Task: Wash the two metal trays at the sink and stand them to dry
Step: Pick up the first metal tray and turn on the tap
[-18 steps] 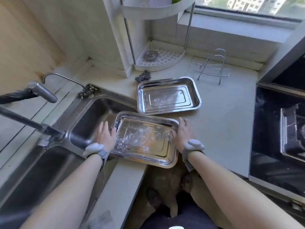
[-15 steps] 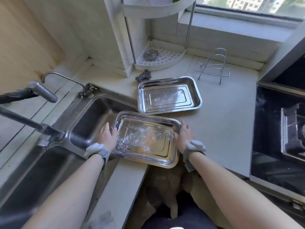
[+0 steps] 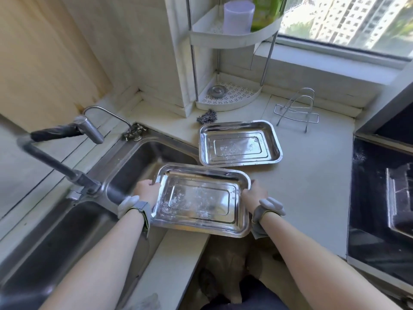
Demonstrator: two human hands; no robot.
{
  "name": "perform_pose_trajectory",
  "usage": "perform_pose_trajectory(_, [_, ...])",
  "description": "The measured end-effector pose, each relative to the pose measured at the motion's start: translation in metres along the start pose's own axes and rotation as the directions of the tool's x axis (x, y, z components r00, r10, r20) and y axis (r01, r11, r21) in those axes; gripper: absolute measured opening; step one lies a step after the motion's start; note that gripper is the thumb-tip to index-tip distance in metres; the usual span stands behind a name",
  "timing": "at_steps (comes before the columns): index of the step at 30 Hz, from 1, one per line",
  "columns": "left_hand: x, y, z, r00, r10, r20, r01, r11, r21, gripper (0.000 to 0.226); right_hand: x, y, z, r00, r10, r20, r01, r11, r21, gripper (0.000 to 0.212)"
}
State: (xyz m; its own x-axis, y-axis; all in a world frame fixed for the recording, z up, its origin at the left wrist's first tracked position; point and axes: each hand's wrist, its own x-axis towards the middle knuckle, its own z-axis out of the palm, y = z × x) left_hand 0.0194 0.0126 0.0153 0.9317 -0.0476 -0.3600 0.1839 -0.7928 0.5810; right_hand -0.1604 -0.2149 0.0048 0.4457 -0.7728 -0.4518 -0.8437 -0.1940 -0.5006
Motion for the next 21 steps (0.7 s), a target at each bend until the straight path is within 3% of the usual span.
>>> perform_pose_trajectory(8, [0.024,-0.005,-0.04,0.998,0.021,-0.051,-0.021,1.0,-0.001,0.041,0.014,-0.071,-0.014,0.975,-0.218,-0.055,0.218,0.976,-0.003,0.023])
perform_pose_trajectory(12, [0.03,-0.008,-0.045,0.993,0.001,-0.12,-0.004,1.0,-0.019,0.045,0.035,-0.102,-0.017,0.954,-0.298,0.021,0.298,0.954,-0.033,0.036])
perform_pose_trajectory(16, [0.042,-0.002,-0.047,0.974,-0.049,-0.22,0.033,0.997,-0.075,0.04,0.058,-0.142,-0.03,0.901,-0.427,0.077,0.432,0.9,-0.064,0.033])
perform_pose_trajectory(21, [0.053,0.015,-0.049,0.953,-0.119,-0.279,0.082,0.987,-0.142,0.039,0.115,-0.186,-0.036,0.905,-0.425,0.027,0.426,0.902,-0.066,0.036])
